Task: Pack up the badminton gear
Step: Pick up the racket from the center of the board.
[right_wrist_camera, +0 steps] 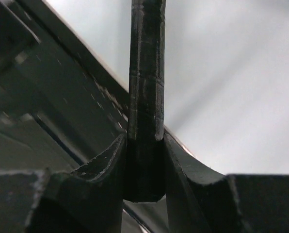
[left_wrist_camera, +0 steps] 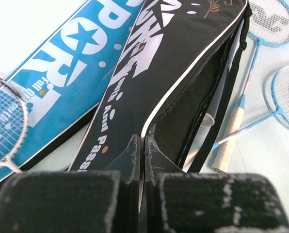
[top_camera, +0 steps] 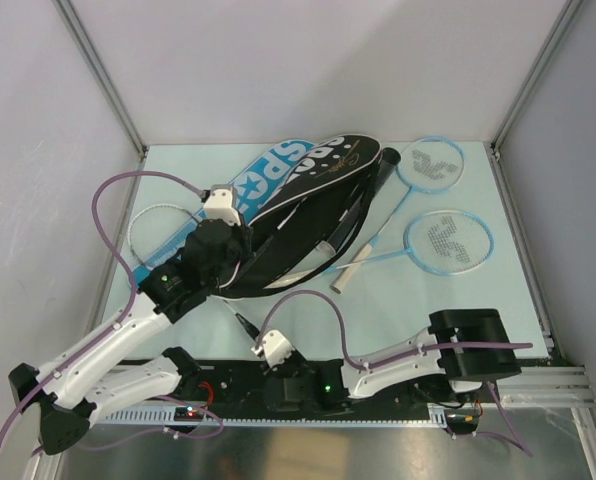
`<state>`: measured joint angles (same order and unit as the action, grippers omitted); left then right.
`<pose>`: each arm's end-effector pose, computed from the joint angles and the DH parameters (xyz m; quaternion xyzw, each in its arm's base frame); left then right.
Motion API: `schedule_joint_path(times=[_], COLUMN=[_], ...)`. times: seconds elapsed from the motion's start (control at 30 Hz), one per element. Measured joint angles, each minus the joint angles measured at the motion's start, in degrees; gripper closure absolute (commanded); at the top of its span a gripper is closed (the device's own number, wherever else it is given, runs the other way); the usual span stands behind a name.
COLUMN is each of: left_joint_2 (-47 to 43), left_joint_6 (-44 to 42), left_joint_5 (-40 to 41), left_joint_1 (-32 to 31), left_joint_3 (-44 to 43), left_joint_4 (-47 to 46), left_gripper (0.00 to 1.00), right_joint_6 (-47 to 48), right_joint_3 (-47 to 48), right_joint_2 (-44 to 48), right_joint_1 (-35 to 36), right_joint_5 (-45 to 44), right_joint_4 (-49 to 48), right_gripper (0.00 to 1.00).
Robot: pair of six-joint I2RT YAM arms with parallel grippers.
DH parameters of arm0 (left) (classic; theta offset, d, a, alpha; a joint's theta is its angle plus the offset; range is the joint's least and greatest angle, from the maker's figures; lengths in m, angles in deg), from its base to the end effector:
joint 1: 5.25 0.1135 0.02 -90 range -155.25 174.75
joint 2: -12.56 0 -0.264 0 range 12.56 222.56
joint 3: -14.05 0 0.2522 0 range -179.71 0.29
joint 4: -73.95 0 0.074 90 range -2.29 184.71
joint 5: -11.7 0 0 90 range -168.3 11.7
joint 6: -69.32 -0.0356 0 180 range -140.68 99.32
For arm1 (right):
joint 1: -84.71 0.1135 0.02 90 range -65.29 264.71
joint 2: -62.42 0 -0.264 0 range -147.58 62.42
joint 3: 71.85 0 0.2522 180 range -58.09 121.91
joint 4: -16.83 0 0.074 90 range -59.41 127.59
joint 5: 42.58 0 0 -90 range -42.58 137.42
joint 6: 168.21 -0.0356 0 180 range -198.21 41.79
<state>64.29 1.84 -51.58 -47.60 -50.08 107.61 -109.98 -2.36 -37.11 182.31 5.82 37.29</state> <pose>0.1596 -0.1238 0.3366 0.0098 0.8135 -0.1336 0.5659 -0.0223 0.3461 0.1700 -0.3774 0.8038 0.1426 0.4372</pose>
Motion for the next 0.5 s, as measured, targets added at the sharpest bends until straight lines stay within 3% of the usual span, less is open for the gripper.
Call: schedule_joint_path(times=[0.1,0.23,0.3,0.5], left_joint_2=[0.3,0.5,0.5,-0.1], left_joint_6=[0.0,0.0,0.1,0.5], left_joint_5=[1.3,1.7,1.7,1.7], left_joint_1=[0.0,0.0,0.0,0.0], left_joint_3=[0.0,0.0,0.0,0.0], left_joint_4=[0.0,0.0,0.0,0.3], left_gripper=[1.0,1.0,1.0,1.0], right_joint_6=[-3.8,-8.2,-9.5,-5.5], right_joint_3=[-1.7,-2.7,-4.3,-7.9], right_joint_2=[1.9,3.8,5.4,7.9], right_joint_1=[0.7,1.1,1.6,-1.0], right_joint_5=[2.6,5.4,6.5,11.0], right_joint_4=[7.5,15.1,17.1,13.4], right_gripper=[0.83,0.47,0.38,0.34])
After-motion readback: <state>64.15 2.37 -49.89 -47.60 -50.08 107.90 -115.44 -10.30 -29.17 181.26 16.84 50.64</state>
